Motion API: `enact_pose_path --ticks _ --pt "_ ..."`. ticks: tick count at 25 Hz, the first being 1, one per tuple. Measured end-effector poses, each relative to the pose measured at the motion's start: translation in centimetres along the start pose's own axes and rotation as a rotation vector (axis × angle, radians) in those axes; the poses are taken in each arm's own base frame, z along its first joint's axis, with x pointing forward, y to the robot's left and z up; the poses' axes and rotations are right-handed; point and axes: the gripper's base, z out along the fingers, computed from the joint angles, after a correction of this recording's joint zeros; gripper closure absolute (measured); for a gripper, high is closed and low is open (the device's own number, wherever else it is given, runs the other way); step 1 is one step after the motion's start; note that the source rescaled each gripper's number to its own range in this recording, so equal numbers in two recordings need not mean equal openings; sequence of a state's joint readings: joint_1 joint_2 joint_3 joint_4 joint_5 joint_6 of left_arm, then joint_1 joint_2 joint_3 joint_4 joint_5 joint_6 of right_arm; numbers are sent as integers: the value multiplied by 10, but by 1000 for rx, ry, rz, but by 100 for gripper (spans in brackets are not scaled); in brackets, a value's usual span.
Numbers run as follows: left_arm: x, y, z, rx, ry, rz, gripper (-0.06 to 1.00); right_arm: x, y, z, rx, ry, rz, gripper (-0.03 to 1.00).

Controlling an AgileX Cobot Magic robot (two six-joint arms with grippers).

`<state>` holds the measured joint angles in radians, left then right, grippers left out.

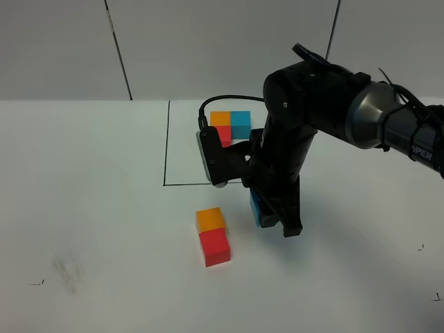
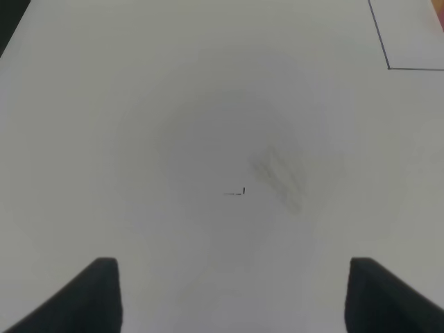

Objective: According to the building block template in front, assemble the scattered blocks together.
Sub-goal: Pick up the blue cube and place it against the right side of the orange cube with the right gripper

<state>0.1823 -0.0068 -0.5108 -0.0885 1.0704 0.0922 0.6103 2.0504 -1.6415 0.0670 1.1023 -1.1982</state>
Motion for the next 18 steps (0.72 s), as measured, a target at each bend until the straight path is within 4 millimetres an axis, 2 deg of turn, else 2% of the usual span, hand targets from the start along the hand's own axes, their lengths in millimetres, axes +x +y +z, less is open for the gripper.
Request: enact_pose_path --ticks 5,12,18 --pt "0 0 0 0 0 0 34 -1 -11 5 31 40 -49 96" --pt "0 0 0 0 0 -1 34 -15 -34 0 31 -9 -78 96" --pt "0 0 0 0 0 -1 34 -21 -41 16 -6 -30 -85 96"
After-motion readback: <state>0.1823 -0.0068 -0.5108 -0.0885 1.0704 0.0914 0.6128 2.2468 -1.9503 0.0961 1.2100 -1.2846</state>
